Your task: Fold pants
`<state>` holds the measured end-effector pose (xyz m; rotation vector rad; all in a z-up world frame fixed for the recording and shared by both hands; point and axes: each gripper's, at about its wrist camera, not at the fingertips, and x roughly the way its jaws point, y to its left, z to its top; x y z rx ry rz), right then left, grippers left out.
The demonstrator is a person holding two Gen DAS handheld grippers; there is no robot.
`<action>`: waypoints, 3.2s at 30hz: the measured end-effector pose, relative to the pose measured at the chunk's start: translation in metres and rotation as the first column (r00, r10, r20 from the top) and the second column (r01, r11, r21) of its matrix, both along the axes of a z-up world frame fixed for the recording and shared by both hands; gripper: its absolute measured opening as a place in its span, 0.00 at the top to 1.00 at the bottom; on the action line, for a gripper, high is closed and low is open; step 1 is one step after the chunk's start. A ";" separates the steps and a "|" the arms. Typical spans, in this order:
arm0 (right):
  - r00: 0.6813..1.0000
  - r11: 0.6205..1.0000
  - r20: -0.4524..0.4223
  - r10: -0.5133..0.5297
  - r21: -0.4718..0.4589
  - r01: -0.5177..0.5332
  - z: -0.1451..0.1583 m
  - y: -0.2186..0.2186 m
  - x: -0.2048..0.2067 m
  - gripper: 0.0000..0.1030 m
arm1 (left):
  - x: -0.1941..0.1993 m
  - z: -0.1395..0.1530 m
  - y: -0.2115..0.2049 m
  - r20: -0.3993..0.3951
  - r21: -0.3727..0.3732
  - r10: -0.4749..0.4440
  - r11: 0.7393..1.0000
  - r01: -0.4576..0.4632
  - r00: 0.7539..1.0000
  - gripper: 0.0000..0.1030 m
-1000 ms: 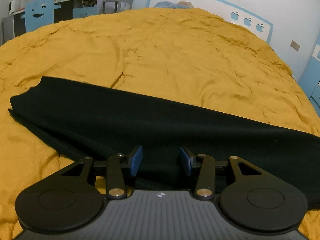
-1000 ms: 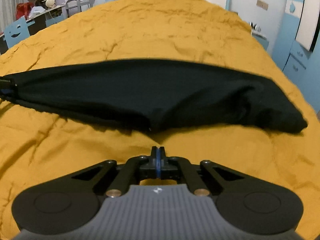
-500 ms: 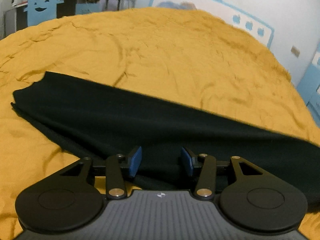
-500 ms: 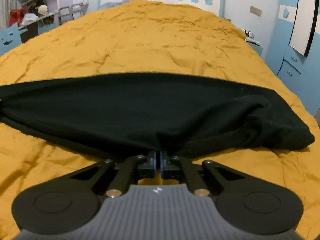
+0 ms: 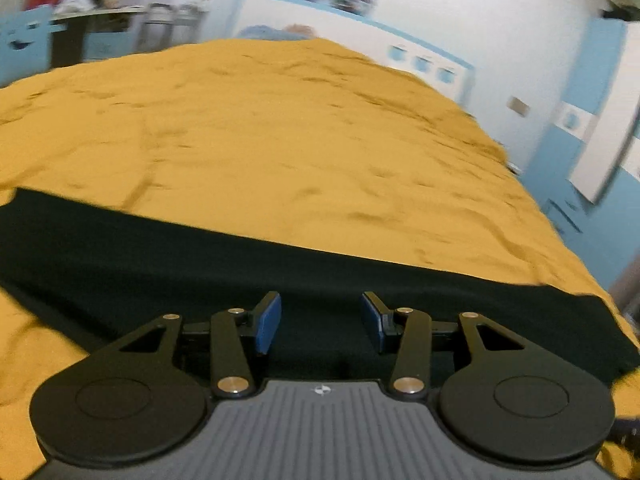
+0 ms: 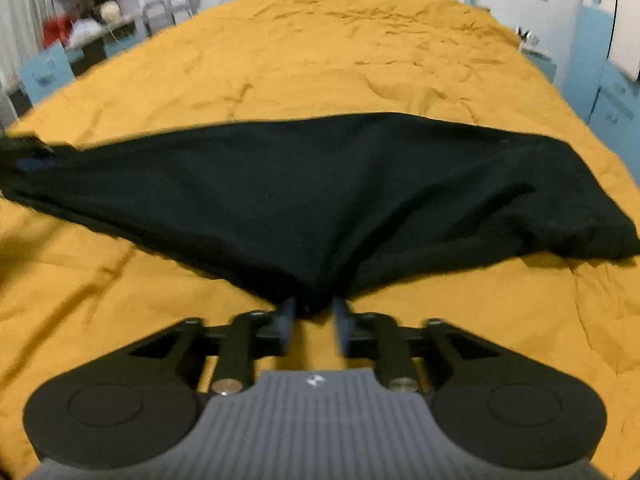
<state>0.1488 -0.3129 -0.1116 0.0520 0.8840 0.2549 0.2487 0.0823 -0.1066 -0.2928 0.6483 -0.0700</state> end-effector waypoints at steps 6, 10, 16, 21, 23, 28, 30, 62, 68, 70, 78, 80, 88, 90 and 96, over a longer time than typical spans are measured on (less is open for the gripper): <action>0.919 0.912 0.044 -0.393 0.150 0.383 0.024 -0.134 0.006 0.67 | 0.004 0.006 -0.077 0.003 0.007 -0.188 0.982 0.188 0.982 0.49; 0.826 0.809 0.044 -0.562 0.236 0.538 0.024 -0.199 0.020 0.59 | 0.004 0.007 -0.134 0.002 0.007 -0.307 0.952 0.307 0.952 0.49; 0.760 0.706 -0.066 -0.646 0.327 0.628 -0.002 -0.240 0.062 0.46 | 0.001 -0.001 -0.200 -0.013 0.015 -0.420 0.907 0.420 0.908 0.49; 0.737 0.700 -0.103 -0.668 0.249 0.669 -0.019 -0.247 0.079 0.83 | -0.001 -0.026 -0.225 -0.119 -0.024 -0.497 0.867 0.498 0.859 0.53; 0.773 0.744 -0.042 -0.633 0.243 0.623 -0.011 -0.247 0.076 1.00 | 0.000 -0.042 -0.230 -0.190 -0.060 -0.531 0.846 0.530 0.826 0.55; 0.798 0.777 0.065 -0.600 0.284 0.562 0.005 -0.258 0.058 1.00 | -0.009 -0.042 -0.232 -0.189 -0.065 -0.570 0.819 0.569 0.799 0.57; 0.778 0.763 0.067 -0.625 0.263 0.590 0.005 -0.258 0.060 0.93 | -0.011 -0.043 -0.230 -0.190 -0.057 -0.569 0.820 0.570 0.800 0.57; 0.774 0.802 0.218 -0.594 0.085 0.591 0.022 -0.199 0.042 0.85 | -0.031 -0.003 -0.149 -0.115 -0.057 -0.434 0.901 0.430 0.894 0.47; 0.950 0.980 0.243 -0.195 0.085 0.179 0.038 -0.065 0.060 0.75 | -0.052 0.013 -0.008 -0.093 -0.132 -0.094 0.988 0.082 0.991 0.43; 0.970 0.996 0.236 -0.052 0.089 0.031 0.035 -0.011 0.064 0.75 | -0.060 0.015 0.046 -0.104 -0.166 0.048 0.984 -0.065 0.993 0.42; 0.922 0.940 0.198 0.332 0.012 -0.341 0.010 0.196 0.080 0.75 | -0.083 -0.001 0.216 -0.164 -0.284 0.445 0.833 -0.474 0.880 0.42; 0.907 0.923 0.193 0.375 0.015 -0.385 0.006 0.241 0.085 0.75 | -0.078 -0.012 0.238 -0.192 -0.327 0.471 0.796 -0.509 0.861 0.42; 0.906 0.913 0.117 0.408 -0.027 -0.407 -0.032 0.345 0.087 0.76 | -0.065 -0.045 0.267 -0.239 -0.459 0.499 0.698 -0.550 0.833 0.42; 0.916 0.916 0.020 0.402 -0.036 -0.401 -0.048 0.354 0.071 0.77 | -0.065 -0.047 0.268 -0.232 -0.464 0.494 0.701 -0.542 0.838 0.42; 0.891 0.894 -0.068 0.449 0.027 -0.448 -0.037 0.341 0.043 0.78 | -0.077 -0.054 0.270 -0.204 -0.526 0.494 0.673 -0.520 0.845 0.42</action>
